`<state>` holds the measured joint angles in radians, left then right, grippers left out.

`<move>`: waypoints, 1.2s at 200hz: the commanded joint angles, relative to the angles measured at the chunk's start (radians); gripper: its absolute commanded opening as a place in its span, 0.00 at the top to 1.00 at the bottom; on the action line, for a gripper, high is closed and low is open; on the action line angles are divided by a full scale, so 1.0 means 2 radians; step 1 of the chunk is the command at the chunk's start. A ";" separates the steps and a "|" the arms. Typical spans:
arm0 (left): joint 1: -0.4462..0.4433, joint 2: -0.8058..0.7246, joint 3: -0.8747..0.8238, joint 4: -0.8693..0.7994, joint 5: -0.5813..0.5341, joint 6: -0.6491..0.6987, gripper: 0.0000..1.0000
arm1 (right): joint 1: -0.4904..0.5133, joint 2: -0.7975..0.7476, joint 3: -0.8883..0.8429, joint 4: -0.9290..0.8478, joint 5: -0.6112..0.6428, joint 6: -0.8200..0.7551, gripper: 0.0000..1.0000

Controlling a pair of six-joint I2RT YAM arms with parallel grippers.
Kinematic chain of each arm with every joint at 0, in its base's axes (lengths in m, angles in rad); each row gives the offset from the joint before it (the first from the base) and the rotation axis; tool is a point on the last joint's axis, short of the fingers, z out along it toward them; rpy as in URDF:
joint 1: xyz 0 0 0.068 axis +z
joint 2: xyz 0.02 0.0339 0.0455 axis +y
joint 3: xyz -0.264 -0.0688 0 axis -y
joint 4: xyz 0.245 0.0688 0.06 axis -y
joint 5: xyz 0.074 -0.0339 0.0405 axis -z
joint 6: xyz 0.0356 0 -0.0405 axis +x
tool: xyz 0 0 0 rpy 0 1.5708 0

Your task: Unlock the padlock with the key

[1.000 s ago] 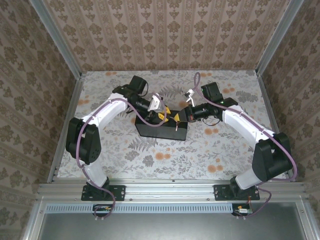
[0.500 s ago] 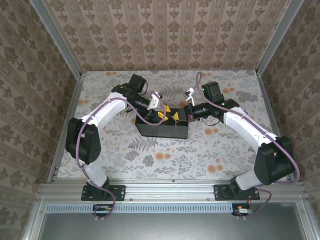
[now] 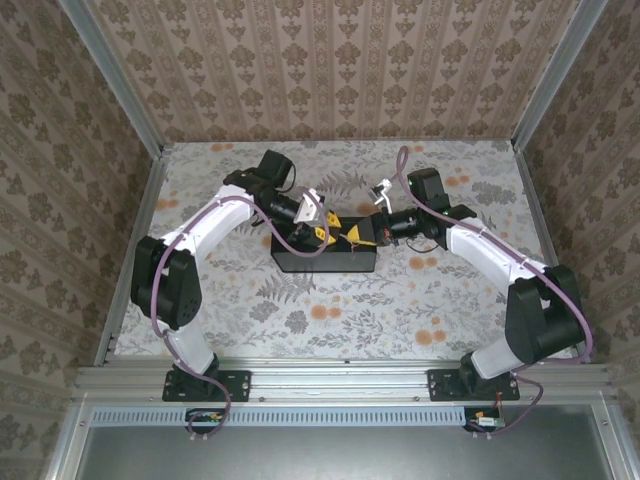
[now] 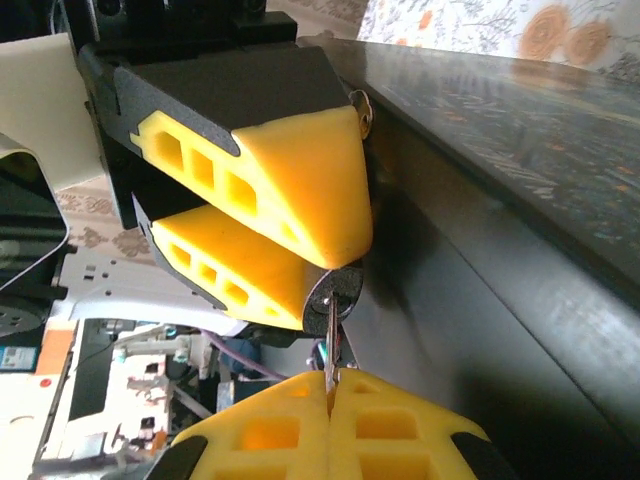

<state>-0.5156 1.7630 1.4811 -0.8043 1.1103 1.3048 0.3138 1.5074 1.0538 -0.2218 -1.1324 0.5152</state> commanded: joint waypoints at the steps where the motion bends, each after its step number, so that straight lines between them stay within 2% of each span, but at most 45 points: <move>1: -0.012 -0.019 0.020 -0.048 0.059 0.049 0.91 | 0.002 0.008 0.026 0.012 -0.064 -0.052 1.00; 55: -0.013 -0.013 0.031 -0.071 0.066 0.072 0.92 | 0.002 0.037 0.054 -0.050 -0.062 -0.101 1.00; 137: -0.031 -0.017 0.018 -0.014 0.031 0.031 0.93 | 0.021 0.043 0.051 0.046 -0.048 -0.006 1.00; 185: -0.028 -0.010 0.019 0.029 0.045 -0.019 0.95 | 0.042 0.040 0.062 0.079 -0.030 0.033 1.00; 198: -0.025 -0.009 0.015 0.065 0.045 -0.062 0.94 | 0.044 0.035 0.060 0.078 -0.027 0.035 0.95; 216: -0.019 -0.011 0.005 0.100 0.043 -0.098 0.93 | 0.042 0.019 0.046 0.075 -0.020 0.032 0.80; 240: -0.017 -0.016 -0.005 0.103 0.042 -0.097 0.94 | 0.038 -0.001 0.023 0.087 -0.006 0.037 0.72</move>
<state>-0.5220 1.7622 1.4761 -0.7456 1.0901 1.1675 0.3447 1.5772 1.1164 -0.1635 -1.1183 0.5739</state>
